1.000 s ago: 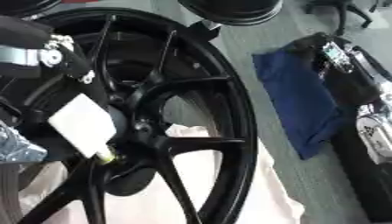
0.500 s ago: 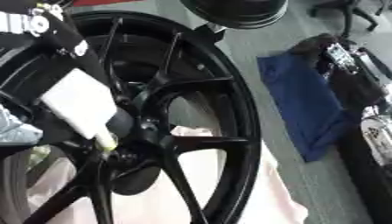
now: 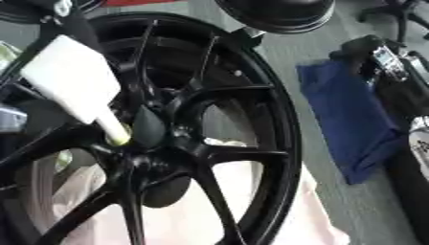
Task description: Pull the pin out of the wheel hub.
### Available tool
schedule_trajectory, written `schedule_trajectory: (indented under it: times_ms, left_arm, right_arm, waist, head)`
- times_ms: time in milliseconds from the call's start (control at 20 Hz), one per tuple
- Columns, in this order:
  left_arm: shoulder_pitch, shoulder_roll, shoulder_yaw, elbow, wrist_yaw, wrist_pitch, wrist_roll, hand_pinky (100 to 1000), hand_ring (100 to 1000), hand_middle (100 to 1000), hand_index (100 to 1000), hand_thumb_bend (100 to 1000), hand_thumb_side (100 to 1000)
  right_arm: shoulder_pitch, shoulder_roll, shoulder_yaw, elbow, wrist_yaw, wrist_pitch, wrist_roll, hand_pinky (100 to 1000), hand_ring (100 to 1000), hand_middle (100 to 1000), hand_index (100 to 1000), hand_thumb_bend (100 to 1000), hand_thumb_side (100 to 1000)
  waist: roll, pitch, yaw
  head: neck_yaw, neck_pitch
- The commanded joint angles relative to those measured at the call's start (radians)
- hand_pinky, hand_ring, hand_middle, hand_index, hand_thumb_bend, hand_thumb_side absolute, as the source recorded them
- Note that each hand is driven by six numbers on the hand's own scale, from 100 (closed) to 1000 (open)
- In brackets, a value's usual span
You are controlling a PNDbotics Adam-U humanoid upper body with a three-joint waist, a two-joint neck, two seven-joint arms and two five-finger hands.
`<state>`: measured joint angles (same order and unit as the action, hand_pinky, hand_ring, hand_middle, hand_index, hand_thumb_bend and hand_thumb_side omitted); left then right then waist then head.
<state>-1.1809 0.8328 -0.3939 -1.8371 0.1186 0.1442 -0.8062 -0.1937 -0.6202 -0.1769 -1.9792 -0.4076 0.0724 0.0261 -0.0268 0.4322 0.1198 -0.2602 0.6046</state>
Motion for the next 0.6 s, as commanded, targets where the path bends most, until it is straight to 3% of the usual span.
schedule_trajectory:
  times_ms: [50, 250, 600]
  left_arm:
    - [0.012, 0.069, 0.062, -0.005, 0.040, 0.000, 0.052, 710, 420, 298, 406, 215, 148]
    - [0.088, 0.147, 0.138, 0.008, 0.074, -0.011, 0.135, 707, 410, 290, 401, 219, 142]
    - [0.343, 0.311, 0.333, 0.047, 0.137, -0.051, 0.356, 705, 387, 279, 397, 210, 129]
  right_arm:
    - [0.001, -0.024, -0.015, -0.021, -0.003, -0.001, -0.007, 1000, 806, 371, 675, 100, 619]
    - [0.013, -0.026, -0.022, -0.021, -0.002, -0.007, -0.013, 1000, 806, 372, 675, 100, 612]
    - [0.031, -0.028, -0.038, -0.021, -0.004, -0.021, -0.031, 1000, 807, 372, 675, 100, 603]
  waist:
    - [-0.002, -0.040, 0.008]
    - [-0.008, -0.051, 0.029]
    - [-0.027, -0.065, 0.078]
  head:
    - [-0.010, 0.006]
    - [-0.027, 0.014]
    - [-0.059, 0.026]
